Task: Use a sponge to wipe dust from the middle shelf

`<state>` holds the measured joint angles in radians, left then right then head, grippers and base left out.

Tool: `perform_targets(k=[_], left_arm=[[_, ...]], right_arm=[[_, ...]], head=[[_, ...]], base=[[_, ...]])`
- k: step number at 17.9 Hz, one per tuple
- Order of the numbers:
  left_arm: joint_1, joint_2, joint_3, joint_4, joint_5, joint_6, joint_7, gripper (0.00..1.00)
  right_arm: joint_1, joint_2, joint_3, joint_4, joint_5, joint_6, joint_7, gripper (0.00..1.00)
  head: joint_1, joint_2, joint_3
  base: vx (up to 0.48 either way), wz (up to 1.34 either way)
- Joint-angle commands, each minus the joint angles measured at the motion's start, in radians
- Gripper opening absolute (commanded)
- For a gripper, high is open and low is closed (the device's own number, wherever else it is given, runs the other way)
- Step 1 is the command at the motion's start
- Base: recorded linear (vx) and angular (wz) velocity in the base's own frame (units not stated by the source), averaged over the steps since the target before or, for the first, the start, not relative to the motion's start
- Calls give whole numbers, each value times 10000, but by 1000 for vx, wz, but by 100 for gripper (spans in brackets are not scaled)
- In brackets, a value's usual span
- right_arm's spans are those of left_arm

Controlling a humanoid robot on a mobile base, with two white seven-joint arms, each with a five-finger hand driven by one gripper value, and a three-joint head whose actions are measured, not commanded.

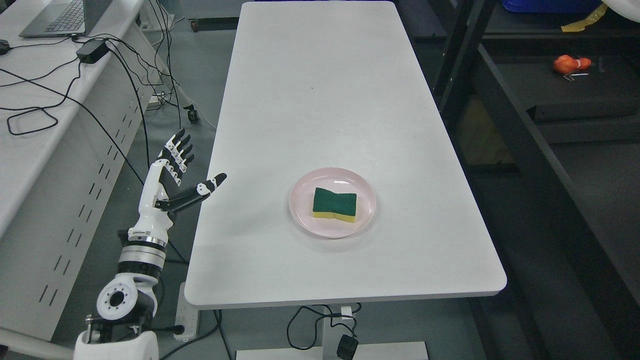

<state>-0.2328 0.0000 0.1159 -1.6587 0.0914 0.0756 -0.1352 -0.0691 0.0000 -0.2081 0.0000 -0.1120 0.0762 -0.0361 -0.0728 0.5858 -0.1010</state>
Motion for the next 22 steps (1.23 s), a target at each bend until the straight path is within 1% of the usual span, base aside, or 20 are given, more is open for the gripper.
perform_targets(k=[1,5,7,8,10,12,13,14,16,18,20,22], left_arm=[[42,175,99,20,7,-4,2,98],[73,175,130,20,7,-35,-135,98],[-49,175,114,416,-24,-111,-609,98],[-171,319,99,632,-54,-187,-794,98],[-783,1360,-115,1092,-709,-844,-887,98],[-1503,2587,-863,1918,-2988,-2236,-1208,97],[-2038,3063,-1278,2272,-4124,-3094,-1529,97],[-2499,3478,-1677,2503,-5213,-3953,-2109,96],[-3495,3727,-2291,2902,-6827,-4939,-3336,93],[-4341,3758,-3133,3225,-8177,-5584,-4137,92],[-4940,3743,-4252,3471,-9422,-6229,-4308,92],[-5508,3667,-5693,3472,-10512,-6736,-4309,89]], right_arm=[[0,-175,-5,-175,0,5,-7,100],[0,-175,-5,-175,0,5,-7,100],[0,-175,10,-175,0,5,-7,100],[0,-175,-5,-175,0,5,-7,100],[0,-175,-5,-175,0,5,-7,100],[0,-175,-5,-175,0,5,-7,100],[0,-175,10,-175,0,5,-7,100],[0,-175,-5,-175,0,5,-7,100],[0,-175,-5,-175,0,5,-7,100],[0,-175,-5,-175,0,5,-7,100],[0,-175,10,-175,0,5,-7,100],[0,-175,-5,-175,0,5,-7,100]], head=[[0,0,0],[0,0,0],[0,0,0],[0,0,0],[0,0,0],[0,0,0],[0,0,0],[0,0,0],[0,0,0],[0,0,0],[0,0,0],[0,0,0]], base=[[0,0],[0,0],[0,0],[0,0],[0,0],[0,0],[0,0],[0,0],[0,0],[0,0],[0,0],[0,0]])
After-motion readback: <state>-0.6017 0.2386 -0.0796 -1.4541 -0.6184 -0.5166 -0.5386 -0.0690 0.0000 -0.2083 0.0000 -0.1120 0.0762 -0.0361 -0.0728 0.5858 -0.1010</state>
